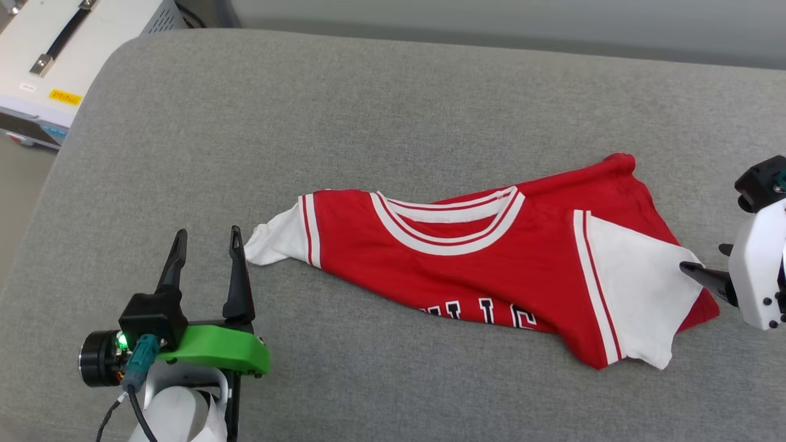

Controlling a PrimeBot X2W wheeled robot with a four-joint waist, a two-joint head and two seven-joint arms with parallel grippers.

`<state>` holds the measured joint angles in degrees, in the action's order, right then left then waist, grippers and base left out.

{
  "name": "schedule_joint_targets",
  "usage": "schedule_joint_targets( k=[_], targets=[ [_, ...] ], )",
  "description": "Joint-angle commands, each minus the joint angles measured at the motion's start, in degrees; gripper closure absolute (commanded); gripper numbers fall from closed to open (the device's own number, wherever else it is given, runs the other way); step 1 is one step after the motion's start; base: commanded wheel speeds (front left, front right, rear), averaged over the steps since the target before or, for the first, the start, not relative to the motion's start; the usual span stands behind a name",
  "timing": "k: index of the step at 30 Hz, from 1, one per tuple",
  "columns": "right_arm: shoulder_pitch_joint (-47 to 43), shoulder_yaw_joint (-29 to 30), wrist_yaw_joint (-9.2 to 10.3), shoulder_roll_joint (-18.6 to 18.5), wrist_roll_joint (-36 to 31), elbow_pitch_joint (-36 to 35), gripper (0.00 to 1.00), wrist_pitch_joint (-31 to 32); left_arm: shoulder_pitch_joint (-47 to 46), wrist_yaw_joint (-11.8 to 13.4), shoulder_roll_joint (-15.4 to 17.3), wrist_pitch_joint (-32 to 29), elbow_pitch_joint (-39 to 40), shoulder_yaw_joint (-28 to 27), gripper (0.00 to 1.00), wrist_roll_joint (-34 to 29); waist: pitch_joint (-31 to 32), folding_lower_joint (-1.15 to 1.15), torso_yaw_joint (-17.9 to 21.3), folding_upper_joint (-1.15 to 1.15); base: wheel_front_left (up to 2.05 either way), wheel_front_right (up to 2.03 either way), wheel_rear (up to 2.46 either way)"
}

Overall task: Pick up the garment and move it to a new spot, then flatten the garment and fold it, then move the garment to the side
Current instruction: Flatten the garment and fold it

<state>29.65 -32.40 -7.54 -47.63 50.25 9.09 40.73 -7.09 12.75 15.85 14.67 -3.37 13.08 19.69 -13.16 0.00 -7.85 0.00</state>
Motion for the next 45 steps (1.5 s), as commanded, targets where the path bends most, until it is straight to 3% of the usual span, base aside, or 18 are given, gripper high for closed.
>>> schedule_joint_targets(
  k=[1,10,11,12,13,21,29,35,36,37,38,39,45],
  targets=[
    [1.51,-1.11,0.05,0.15,-0.01,0.71,0.00,0.85,0.30,-1.00,-1.16,0.32,-0.34,-0.81,0.00,-1.07,-2.61,0.00,-1.72,0.00,0.00,0.00,0.00],
    [3.43,-9.92,0.05,3.61,-1.02,9.17,0.00,2.20,-2.51,-6.66,-7.13,0.32,-2.09,-5.33,0.00,-6.20,-7.02,0.00,-3.68,0.00,0.00,0.00,0.00],
    [4.05,-11.74,0.05,3.94,0.26,10.44,0.26,0.07,-2.69,-8.05,-8.51,0.32,-2.54,-6.77,0.00,-7.51,-7.03,0.00,-3.80,0.00,0.00,0.00,0.00],
    [4.51,-11.97,0.05,3.87,0.45,10.45,0.80,-1.12,-2.62,-8.35,-8.82,0.32,-2.65,-7.23,0.00,-7.83,-6.89,0.00,-3.65,0.00,0.00,0.00,0.00],
    [5.18,-12.23,0.05,3.59,0.49,10.36,1.00,-2.74,-2.46,-8.72,-9.18,0.32,-2.82,-7.76,0.00,-8.23,-6.61,0.00,-3.45,0.00,0.00,0.00,0.00],
    [9.99,-9.30,0.05,-0.70,2.42,11.30,1.00,-12.91,-1.23,-10.85,-11.12,0.32,-3.60,-10.47,0.00,-10.51,-4.17,0.00,-1.75,0.00,0.00,0.00,0.00],
    [6.59,-6.36,0.05,-4.77,6.28,19.25,1.00,-12.16,-1.01,-12.29,-12.21,0.32,-3.70,-11.66,0.00,-12.00,-4.27,0.00,-1.64,0.00,0.00,0.00,0.00],
    [3.77,-5.40,0.05,-3.82,7.30,26.26,1.00,-14.16,-1.04,-12.91,-12.61,0.32,-4.33,-11.87,0.00,-12.56,-4.53,0.00,-1.91,0.00,0.00,0.00,0.00],
    [3.69,-5.13,0.05,-3.24,7.38,26.79,0.96,-15.16,-1.01,-12.99,-12.65,0.32,-4.46,-11.96,0.00,-12.65,-4.41,0.00,-1.84,0.00,0.00,0.00,0.00],
    [3.72,-4.93,0.05,-2.67,7.35,27.05,0.85,-16.21,-0.92,-13.03,-12.69,0.33,-4.56,-12.10,0.00,-12.75,-4.21,0.00,-1.70,0.00,0.00,0.00,0.00],
    [3.87,-4.78,0.05,-2.33,7.19,27.13,0.51,-17.16,-0.82,-13.06,-12.72,0.33,-4.64,-12.17,0.00,-12.87,-4.02,0.00,-1.60,0.00,0.00,0.00,0.00],
    [4.25,-4.54,0.05,-2.11,6.65,27.03,0.00,-18.94,-0.70,-13.11,-12.75,0.33,-4.77,-12.20,0.00,-13.05,-3.69,0.00,-1.50,0.00,0.00,0.00,0.00],
    [5.56,-2.68,0.05,-2.51,4.50,23.81,0.00,-28.46,0.00,-13.47,-12.85,0.33,-5.20,-11.76,0.00,-14.02,-1.45,0.00,-1.25,0.00,0.00,0.00,0.00]
  ],
)
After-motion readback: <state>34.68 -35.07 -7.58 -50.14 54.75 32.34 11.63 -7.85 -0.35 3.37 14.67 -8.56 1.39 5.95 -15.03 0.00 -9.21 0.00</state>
